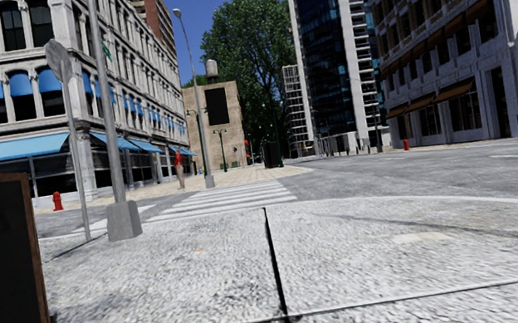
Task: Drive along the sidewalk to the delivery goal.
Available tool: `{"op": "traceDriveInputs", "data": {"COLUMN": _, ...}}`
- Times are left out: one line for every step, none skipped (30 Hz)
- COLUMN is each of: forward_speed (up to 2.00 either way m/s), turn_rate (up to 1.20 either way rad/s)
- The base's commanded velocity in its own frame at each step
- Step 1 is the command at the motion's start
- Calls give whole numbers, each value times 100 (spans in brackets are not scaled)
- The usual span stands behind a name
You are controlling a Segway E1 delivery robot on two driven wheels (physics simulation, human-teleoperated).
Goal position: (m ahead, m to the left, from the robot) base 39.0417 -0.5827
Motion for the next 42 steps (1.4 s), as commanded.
{"op": "traceDriveInputs", "data": {"forward_speed": 200, "turn_rate": 17}}
{"op": "traceDriveInputs", "data": {"forward_speed": 200, "turn_rate": 22}}
{"op": "traceDriveInputs", "data": {"forward_speed": 200, "turn_rate": 25}}
{"op": "traceDriveInputs", "data": {"forward_speed": 200, "turn_rate": 26}}
{"op": "traceDriveInputs", "data": {"forward_speed": 200, "turn_rate": 26}}
{"op": "traceDriveInputs", "data": {"forward_speed": 200, "turn_rate": 26}}
{"op": "traceDriveInputs", "data": {"forward_speed": 200, "turn_rate": 28}}
{"op": "traceDriveInputs", "data": {"forward_speed": 200, "turn_rate": 28}}
{"op": "traceDriveInputs", "data": {"forward_speed": 200, "turn_rate": 28}}
{"op": "traceDriveInputs", "data": {"forward_speed": 200, "turn_rate": 28}}
{"op": "traceDriveInputs", "data": {"forward_speed": 200, "turn_rate": 28}}
{"op": "traceDriveInputs", "data": {"forward_speed": 200, "turn_rate": 28}}
{"op": "traceDriveInputs", "data": {"forward_speed": 200, "turn_rate": 28}}
{"op": "traceDriveInputs", "data": {"forward_speed": 200, "turn_rate": 28}}
{"op": "traceDriveInputs", "data": {"forward_speed": 200, "turn_rate": 28}}
{"op": "traceDriveInputs", "data": {"forward_speed": 200, "turn_rate": 28}}
{"op": "traceDriveInputs", "data": {"forward_speed": 200, "turn_rate": 28}}
{"op": "traceDriveInputs", "data": {"forward_speed": 200, "turn_rate": 28}}
{"op": "traceDriveInputs", "data": {"forward_speed": 200, "turn_rate": 28}}
{"op": "traceDriveInputs", "data": {"forward_speed": 200, "turn_rate": 28}}
{"op": "traceDriveInputs", "data": {"forward_speed": 200, "turn_rate": 28}}
{"op": "traceDriveInputs", "data": {"forward_speed": 200, "turn_rate": 28}}
{"op": "traceDriveInputs", "data": {"forward_speed": 200, "turn_rate": 28}}
{"op": "traceDriveInputs", "data": {"forward_speed": 200, "turn_rate": 28}}
{"op": "traceDriveInputs", "data": {"forward_speed": 200, "turn_rate": 27}}
{"op": "traceDriveInputs", "data": {"forward_speed": 200, "turn_rate": 26}}
{"op": "traceDriveInputs", "data": {"forward_speed": 200, "turn_rate": 25}}
{"op": "traceDriveInputs", "data": {"forward_speed": 200, "turn_rate": 25}}
{"op": "traceDriveInputs", "data": {"forward_speed": 200, "turn_rate": 24}}
{"op": "traceDriveInputs", "data": {"forward_speed": 200, "turn_rate": 9}}
{"op": "traceDriveInputs", "data": {"forward_speed": 200, "turn_rate": 0}}
{"op": "traceDriveInputs", "data": {"forward_speed": 200, "turn_rate": 0}}
{"op": "traceDriveInputs", "data": {"forward_speed": 200, "turn_rate": 0}}
{"op": "traceDriveInputs", "data": {"forward_speed": 200, "turn_rate": 0}}
{"op": "traceDriveInputs", "data": {"forward_speed": 200, "turn_rate": 0}}
{"op": "traceDriveInputs", "data": {"forward_speed": 200, "turn_rate": 0}}
{"op": "traceDriveInputs", "data": {"forward_speed": 200, "turn_rate": 0}}
{"op": "traceDriveInputs", "data": {"forward_speed": 200, "turn_rate": 0}}
{"op": "traceDriveInputs", "data": {"forward_speed": 200, "turn_rate": 0}}
{"op": "traceDriveInputs", "data": {"forward_speed": 200, "turn_rate": 0}}
{"op": "traceDriveInputs", "data": {"forward_speed": 200, "turn_rate": 0}}
{"op": "traceDriveInputs", "data": {"forward_speed": 200, "turn_rate": 0}}
